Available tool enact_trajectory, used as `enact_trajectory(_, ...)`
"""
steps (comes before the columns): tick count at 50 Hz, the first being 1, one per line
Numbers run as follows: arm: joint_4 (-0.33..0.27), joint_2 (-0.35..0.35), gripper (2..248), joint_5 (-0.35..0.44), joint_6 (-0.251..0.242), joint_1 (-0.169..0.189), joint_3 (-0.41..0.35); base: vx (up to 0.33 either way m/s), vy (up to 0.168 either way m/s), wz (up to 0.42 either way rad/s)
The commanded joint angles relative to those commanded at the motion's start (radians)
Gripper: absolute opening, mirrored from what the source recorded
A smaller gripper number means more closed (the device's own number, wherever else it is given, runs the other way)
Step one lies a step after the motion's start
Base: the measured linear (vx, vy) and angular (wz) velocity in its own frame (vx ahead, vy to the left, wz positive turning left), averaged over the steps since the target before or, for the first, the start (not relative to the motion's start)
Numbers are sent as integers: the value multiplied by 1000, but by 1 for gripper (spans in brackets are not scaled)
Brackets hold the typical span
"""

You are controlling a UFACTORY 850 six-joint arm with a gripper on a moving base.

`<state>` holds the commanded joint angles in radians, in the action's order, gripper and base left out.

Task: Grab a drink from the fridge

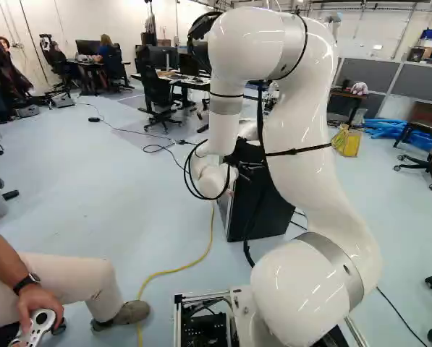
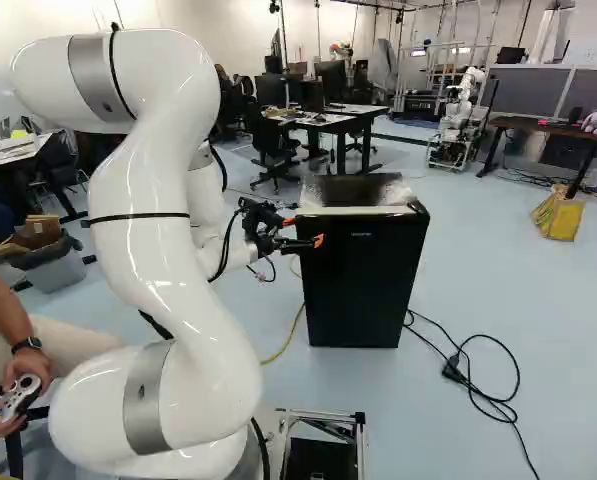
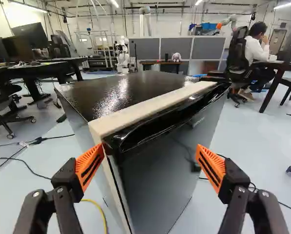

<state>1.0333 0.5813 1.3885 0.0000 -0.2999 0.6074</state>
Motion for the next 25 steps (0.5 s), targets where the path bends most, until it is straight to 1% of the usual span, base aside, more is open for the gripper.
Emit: enact_trajectory(25,34,0,247,0,0,0,0,0,0,0)
